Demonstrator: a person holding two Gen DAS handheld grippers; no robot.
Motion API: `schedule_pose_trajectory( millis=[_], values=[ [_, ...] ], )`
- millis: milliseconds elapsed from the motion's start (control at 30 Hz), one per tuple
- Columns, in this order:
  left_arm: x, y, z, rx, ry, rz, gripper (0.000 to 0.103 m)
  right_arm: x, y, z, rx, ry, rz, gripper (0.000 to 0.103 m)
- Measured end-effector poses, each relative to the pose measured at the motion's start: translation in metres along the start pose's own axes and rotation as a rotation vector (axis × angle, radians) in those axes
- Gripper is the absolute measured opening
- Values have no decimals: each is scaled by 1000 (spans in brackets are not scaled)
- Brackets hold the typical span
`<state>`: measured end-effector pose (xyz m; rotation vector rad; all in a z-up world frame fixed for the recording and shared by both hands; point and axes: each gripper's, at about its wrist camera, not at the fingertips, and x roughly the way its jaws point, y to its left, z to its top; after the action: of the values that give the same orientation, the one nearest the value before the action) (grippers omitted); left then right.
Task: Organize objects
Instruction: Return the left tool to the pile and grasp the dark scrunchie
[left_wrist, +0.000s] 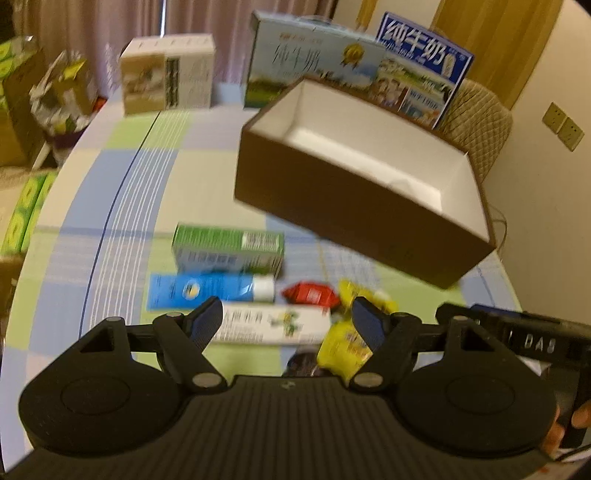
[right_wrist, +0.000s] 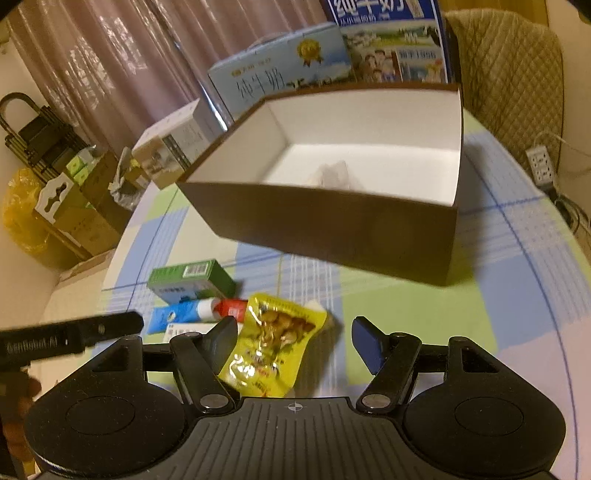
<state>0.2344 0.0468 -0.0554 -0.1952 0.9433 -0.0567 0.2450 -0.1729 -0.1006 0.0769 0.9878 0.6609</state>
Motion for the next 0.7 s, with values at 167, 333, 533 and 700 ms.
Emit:
schedule_pose_trajectory(
  millis=[167, 333, 533, 700],
  values=[
    [7, 3, -21, 3, 56, 6, 73, 9, -3, -8, 4, 41, -2, 66],
    [24, -6, -38, 23, 106, -17, 73, 19, -5, -16, 4, 81, -18, 66],
    [48, -18, -47, 20, 149, -37, 73, 31, -10, -21, -9, 113, -54, 66],
    [65, -21, -50, 14, 167, -42, 61, 38, -14, -22, 5, 131, -51, 66]
  ],
)
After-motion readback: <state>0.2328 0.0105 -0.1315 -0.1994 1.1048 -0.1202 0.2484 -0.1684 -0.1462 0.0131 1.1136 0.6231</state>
